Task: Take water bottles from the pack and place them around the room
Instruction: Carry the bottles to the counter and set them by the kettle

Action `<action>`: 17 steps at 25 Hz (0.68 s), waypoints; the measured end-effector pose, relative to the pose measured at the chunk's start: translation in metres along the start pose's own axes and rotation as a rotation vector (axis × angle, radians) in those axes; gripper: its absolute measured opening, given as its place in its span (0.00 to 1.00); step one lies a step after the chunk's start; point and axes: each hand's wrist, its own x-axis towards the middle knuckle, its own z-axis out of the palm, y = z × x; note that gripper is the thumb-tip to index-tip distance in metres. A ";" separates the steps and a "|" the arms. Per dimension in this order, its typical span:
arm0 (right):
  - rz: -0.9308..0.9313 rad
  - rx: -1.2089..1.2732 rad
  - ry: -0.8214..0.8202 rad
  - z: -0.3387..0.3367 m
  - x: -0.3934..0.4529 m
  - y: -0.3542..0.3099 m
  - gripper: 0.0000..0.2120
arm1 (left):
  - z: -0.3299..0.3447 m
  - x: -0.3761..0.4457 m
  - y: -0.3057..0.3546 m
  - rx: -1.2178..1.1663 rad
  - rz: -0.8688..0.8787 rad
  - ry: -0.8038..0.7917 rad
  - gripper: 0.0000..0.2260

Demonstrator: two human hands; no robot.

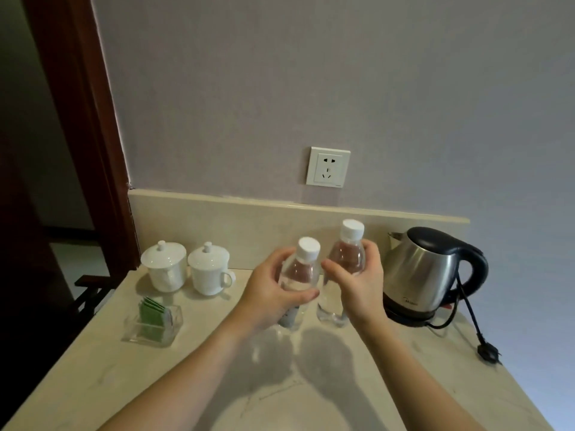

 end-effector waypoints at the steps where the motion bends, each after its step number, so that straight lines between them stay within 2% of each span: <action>1: 0.027 -0.015 0.019 -0.006 -0.006 0.013 0.25 | 0.005 -0.004 -0.013 0.007 -0.035 -0.003 0.27; 4: 0.124 -0.057 0.117 -0.019 -0.026 0.046 0.24 | 0.018 -0.010 -0.038 0.020 -0.124 0.004 0.30; 8: 0.182 -0.119 0.158 -0.025 -0.042 0.073 0.25 | 0.027 -0.010 -0.057 0.010 -0.182 -0.029 0.28; 11: 0.153 -0.178 0.092 -0.028 -0.045 0.078 0.27 | 0.027 -0.010 -0.063 -0.013 -0.180 -0.020 0.27; 13: 0.160 -0.207 0.057 -0.030 -0.050 0.079 0.30 | 0.028 -0.013 -0.070 -0.032 -0.177 0.002 0.30; 17: 0.363 -0.209 -0.123 -0.046 -0.066 0.095 0.26 | 0.043 -0.039 -0.098 0.074 -0.210 0.034 0.32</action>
